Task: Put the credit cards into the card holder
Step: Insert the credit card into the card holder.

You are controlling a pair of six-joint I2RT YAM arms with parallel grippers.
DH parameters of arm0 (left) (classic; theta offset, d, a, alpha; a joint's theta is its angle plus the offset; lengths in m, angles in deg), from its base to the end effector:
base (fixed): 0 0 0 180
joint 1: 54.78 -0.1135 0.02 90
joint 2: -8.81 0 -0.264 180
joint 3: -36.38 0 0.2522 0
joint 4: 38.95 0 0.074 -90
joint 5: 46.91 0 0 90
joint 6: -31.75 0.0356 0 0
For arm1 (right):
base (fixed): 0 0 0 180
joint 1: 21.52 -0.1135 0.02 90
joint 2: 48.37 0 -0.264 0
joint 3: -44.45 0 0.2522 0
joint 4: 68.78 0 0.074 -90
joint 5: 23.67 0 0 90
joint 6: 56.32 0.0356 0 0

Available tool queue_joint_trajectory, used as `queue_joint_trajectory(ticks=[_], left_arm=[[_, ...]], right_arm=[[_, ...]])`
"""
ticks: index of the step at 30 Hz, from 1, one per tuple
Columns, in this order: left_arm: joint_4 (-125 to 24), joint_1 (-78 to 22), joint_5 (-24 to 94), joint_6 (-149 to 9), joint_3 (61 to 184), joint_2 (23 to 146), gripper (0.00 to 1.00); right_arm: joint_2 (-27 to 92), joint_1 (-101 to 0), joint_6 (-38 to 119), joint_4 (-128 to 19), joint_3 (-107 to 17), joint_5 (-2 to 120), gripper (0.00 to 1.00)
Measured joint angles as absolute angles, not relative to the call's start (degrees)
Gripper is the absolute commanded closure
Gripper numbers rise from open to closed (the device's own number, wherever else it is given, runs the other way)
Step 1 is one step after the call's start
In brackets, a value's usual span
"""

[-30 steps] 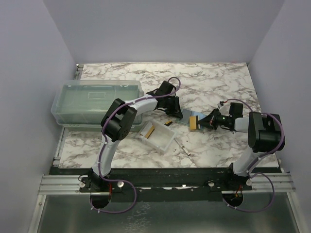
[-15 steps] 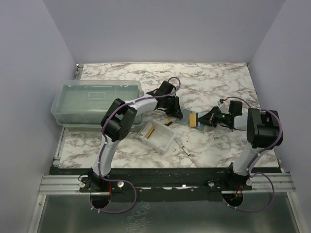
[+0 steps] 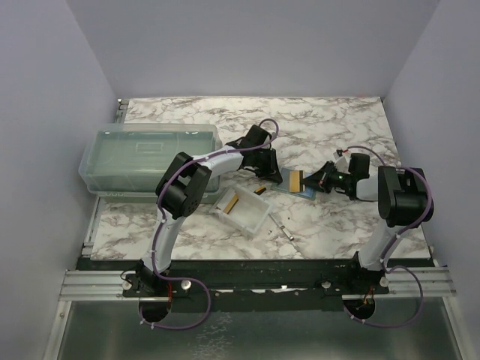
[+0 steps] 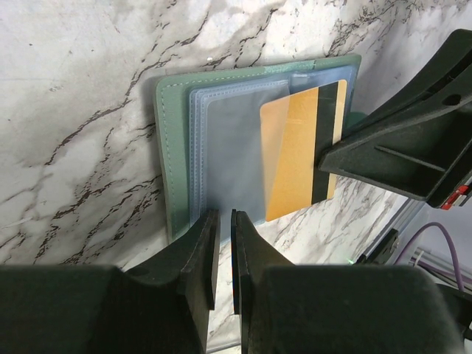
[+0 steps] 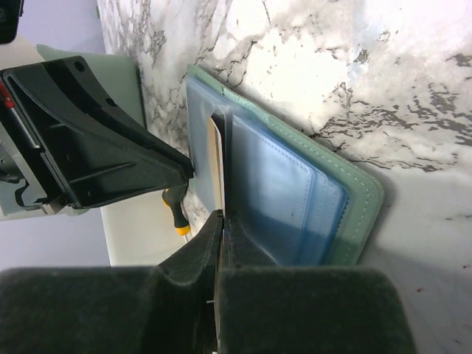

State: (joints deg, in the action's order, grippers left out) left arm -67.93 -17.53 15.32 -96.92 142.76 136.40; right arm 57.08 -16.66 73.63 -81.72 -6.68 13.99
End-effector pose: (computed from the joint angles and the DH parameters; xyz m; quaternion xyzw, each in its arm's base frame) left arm 0.3750 -0.3060 0.1504 0.0704 0.9137 -0.3812 0.1218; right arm 0.3105 0.0019 0.0998 0.1439 0.8254 0.4946 0.2311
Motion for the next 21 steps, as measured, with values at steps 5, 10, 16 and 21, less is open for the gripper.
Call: queue_joint_trajectory(ticks=[5,10,16,21], left_arm=[[-67.93,-17.53,15.32,-96.99,142.76,136.4,0.82],[-67.93,-17.5,15.32,-96.99,142.76,136.4,0.82],[-67.87,-17.35,15.34,-96.99,142.76,136.4,0.82],[-67.85,-17.15,15.32,-96.99,142.69,136.4,0.82]], right_arm=[[57.06,-17.31,74.24,-85.37,-5.21,15.91,1.0],[57.03,-17.77,74.85,-88.91,-3.46,17.66,1.0],[55.18,-18.08,76.4,-92.17,-0.62,20.15,1.0],[54.26,-18.17,78.0,-94.64,0.8,21.6,1.0]])
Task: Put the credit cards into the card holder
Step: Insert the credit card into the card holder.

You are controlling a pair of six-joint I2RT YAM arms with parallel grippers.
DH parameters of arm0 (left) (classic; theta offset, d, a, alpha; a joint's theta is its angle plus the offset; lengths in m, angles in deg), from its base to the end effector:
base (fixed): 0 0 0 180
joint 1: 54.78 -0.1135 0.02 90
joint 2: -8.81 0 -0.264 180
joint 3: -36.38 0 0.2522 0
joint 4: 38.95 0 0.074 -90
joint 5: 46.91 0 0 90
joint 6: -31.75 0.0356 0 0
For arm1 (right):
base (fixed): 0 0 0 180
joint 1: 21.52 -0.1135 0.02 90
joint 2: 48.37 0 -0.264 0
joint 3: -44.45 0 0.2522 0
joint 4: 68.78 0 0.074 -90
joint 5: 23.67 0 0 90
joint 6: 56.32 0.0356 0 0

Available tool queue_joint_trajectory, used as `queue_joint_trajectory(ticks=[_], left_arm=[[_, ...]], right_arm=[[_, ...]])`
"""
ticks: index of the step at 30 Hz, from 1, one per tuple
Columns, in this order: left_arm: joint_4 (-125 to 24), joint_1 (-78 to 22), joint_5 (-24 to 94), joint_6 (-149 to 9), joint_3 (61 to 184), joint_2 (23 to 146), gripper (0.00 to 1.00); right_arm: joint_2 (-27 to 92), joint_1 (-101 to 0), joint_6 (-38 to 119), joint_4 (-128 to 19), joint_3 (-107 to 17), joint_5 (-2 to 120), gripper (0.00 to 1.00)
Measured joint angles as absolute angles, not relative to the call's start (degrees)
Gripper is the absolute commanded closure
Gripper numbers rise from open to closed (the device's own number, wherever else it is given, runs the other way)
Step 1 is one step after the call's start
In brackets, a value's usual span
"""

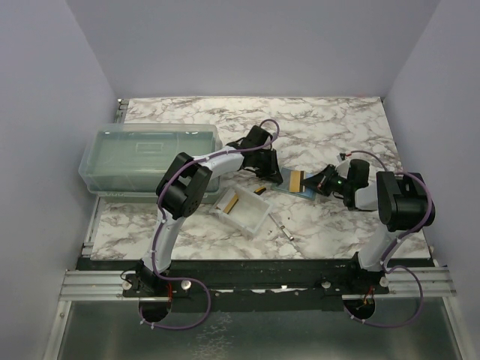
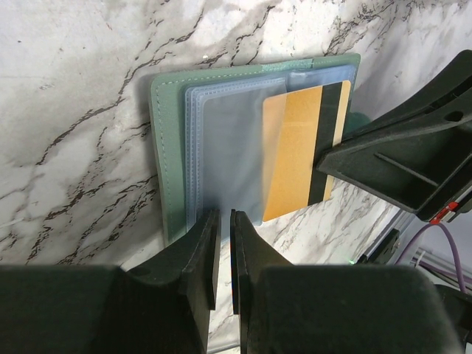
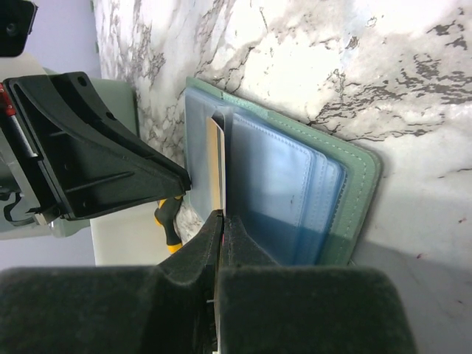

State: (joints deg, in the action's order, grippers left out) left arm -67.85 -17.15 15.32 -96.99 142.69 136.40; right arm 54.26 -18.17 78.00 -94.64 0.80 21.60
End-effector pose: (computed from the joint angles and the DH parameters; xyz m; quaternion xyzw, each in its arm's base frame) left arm 0.3729 -0.3084 0.1501 0.0729 0.9135 -0.3817 0.1204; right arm 0.2918 0.0080 0.1007 0.1629 0.8170 0.4676 0.2955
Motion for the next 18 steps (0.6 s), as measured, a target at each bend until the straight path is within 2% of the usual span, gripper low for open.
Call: queue_joint_trajectory(ticks=[18], left_arm=[[-67.71,-17.15,15.3,-97.12,142.56,136.38,0.82]], right_arm=[[54.35,-18.97,78.92,-96.61,1.23,23.63,1.0]])
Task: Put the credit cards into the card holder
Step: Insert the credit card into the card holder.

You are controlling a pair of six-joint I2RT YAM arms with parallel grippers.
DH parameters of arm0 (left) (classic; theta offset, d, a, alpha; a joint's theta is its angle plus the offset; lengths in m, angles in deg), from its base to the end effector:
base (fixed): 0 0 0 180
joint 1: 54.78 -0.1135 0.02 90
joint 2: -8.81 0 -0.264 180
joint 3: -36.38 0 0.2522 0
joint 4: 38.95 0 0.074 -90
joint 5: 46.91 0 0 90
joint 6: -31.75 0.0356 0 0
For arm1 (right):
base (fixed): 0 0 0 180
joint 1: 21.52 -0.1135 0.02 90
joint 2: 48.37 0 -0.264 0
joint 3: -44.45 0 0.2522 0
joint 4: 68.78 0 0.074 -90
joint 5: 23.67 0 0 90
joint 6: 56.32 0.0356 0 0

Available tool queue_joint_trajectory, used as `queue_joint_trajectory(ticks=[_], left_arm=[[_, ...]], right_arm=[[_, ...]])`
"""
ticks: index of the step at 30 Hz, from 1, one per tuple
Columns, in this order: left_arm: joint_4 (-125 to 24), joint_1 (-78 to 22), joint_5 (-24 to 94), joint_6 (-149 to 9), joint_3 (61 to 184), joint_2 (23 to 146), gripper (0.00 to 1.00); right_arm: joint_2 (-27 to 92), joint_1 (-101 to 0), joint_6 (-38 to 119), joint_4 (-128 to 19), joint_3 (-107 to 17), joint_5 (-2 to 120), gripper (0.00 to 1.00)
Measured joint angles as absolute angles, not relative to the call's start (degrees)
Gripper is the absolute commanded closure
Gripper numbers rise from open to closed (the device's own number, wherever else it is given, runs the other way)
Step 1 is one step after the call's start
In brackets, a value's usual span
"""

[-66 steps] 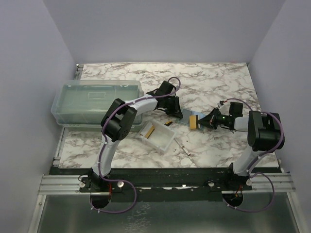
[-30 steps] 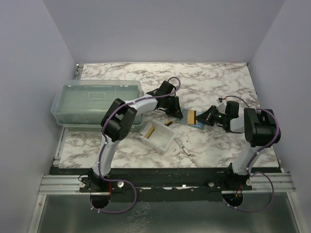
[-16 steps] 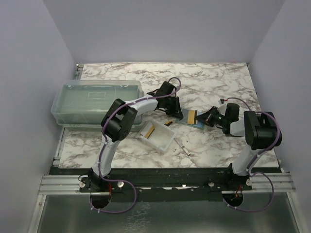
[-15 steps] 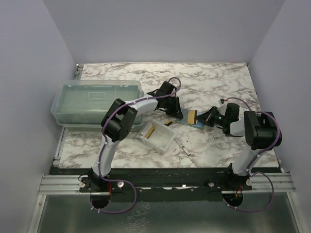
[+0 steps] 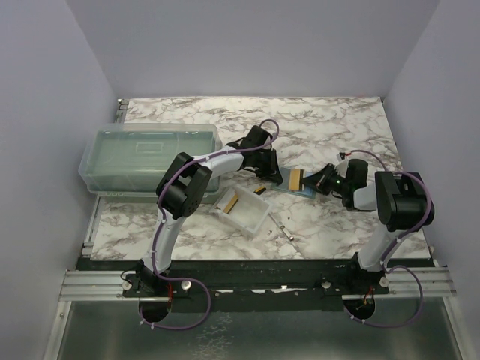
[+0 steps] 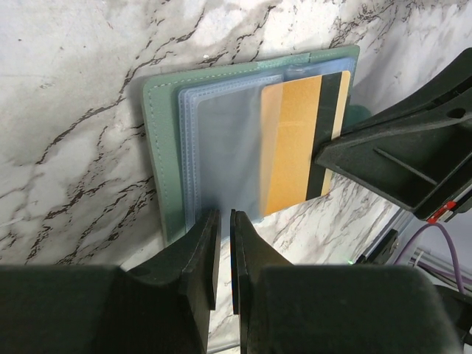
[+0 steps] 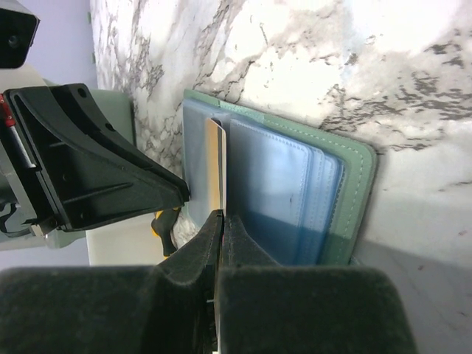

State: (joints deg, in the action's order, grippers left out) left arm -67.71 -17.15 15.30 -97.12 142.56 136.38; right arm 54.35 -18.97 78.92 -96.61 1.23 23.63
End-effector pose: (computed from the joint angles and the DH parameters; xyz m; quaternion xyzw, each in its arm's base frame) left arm 0.3727 -0.3083 0.1498 0.0720 0.9135 -0.3821 0.1200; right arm 0.2922 0.0112 0.1011 0.1672 0.8155 0.4613 0.3070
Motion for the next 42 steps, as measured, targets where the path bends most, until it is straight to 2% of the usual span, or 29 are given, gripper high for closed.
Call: queue_joint_trajectory(ticks=[6,10,12,15,18,22,25,35,39,42], left_arm=[[-67.78,-17.0,15.28,-97.84,142.56,136.38,0.82],[-67.82,-16.54,15.28,-97.95,142.56,136.34,0.76],[-67.93,-16.41,15.3,-97.86,142.56,136.14,0.69],[-68.76,-16.74,15.37,-97.58,142.47,135.18,0.58],[-69.24,-17.42,15.91,-96.92,142.47,133.82,0.56],[-70.03,-19.17,17.9,-95.59,142.6,132.75,0.58],[-71.21,-20.02,19.47,-95.02,142.6,132.8,0.6],[-72.28,-19.82,22.58,-94.02,142.73,134.85,0.72],[-72.22,-19.38,22.56,-94.13,143.78,135.79,0.78],[-72.33,-18.9,22.6,-94.19,144.53,136.36,0.81]], right_arm=[[55.22,-21.99,79.79,-99.8,1.56,26.47,0.99],[55.24,-22.58,80.14,-100.15,1.82,27.63,0.86],[55.13,-22.65,79.83,-99.29,1.82,28.28,0.77],[53.87,-22.69,78.72,-96.76,1.67,29.05,0.69],[51.02,-22.84,76.6,-92.23,1.26,30.12,0.62],[47.42,-22.97,72.51,-82.88,-0.89,32.33,0.57],[46.43,-23.0,70.76,-79.08,-2.42,33.09,0.56],[48.25,-23.52,68.8,-76.37,-5.02,32.26,0.57],[49.54,-24.98,68.84,-76.37,-6.63,32.24,0.6],[50.24,-26.51,69.23,-76.37,-7.46,32.48,0.66]])
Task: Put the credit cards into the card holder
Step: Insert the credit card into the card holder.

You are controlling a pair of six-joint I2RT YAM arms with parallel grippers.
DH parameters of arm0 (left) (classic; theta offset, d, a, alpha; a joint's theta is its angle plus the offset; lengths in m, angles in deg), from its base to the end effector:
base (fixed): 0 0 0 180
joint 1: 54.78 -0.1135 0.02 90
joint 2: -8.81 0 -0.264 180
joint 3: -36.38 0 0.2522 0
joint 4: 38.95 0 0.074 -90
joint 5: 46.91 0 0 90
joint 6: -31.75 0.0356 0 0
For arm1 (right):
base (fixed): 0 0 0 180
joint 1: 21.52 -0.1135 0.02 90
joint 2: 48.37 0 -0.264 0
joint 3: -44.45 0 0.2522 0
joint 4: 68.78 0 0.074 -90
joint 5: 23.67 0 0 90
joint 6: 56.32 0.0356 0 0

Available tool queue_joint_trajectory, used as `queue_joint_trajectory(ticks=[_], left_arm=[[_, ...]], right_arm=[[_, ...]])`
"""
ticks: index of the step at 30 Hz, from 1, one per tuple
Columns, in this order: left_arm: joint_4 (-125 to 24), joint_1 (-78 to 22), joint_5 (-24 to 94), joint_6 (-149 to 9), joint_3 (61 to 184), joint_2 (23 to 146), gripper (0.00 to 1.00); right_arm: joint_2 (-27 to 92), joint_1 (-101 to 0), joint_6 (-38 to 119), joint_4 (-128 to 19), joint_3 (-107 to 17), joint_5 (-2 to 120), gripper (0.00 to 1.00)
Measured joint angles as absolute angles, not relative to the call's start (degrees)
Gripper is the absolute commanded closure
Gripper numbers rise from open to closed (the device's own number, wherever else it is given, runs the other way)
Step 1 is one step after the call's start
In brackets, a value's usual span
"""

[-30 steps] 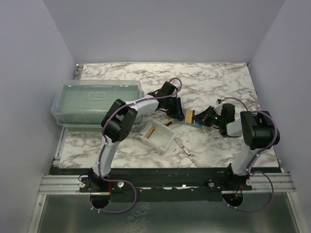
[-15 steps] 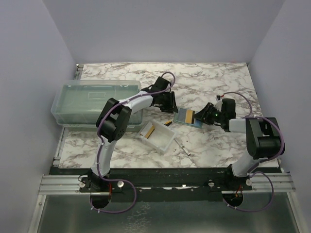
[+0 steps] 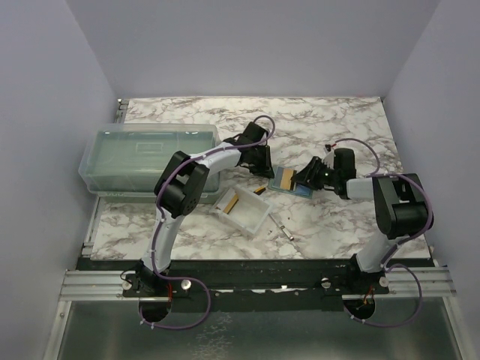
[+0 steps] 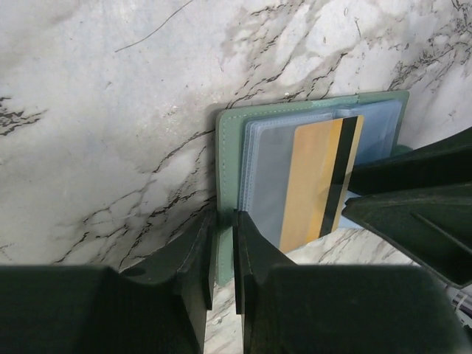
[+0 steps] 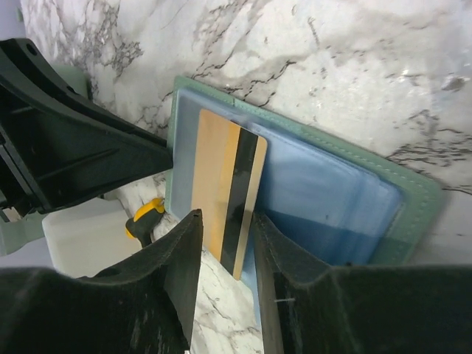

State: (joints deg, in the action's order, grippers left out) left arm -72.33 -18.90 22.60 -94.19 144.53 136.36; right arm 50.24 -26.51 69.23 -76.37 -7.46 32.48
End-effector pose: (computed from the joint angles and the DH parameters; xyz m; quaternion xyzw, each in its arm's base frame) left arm 0.3846 -0.2936 0.1536 0.0563 0.9326 -0.3207 0.1555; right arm 0.3099 0.0470 0.1257 0.1070 0.8663 0.3890 0.2945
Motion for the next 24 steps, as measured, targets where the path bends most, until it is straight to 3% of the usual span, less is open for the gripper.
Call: queue_joint_trajectory(ticks=[5,9,16,24], left_arm=[[-73.03,-18.82,22.62,-94.17,145.29,136.82,0.84],[-73.4,-18.57,22.71,-94.19,145.9,137.12,0.85],[-73.51,-18.09,23.19,-94.19,146.23,137.25,0.86],[-73.9,-17.96,23.26,-94.19,146.56,137.3,0.85]], right_arm=[[51.64,-28.35,71.11,-76.78,-7.88,32.85,0.8],[53.19,-28.79,73.26,-78.53,-7.95,32.81,0.82],[53.65,-29.09,74.15,-79.67,-7.97,32.79,0.78],[53.6,-29.25,75.53,-82.62,-6.96,31.72,0.66]])
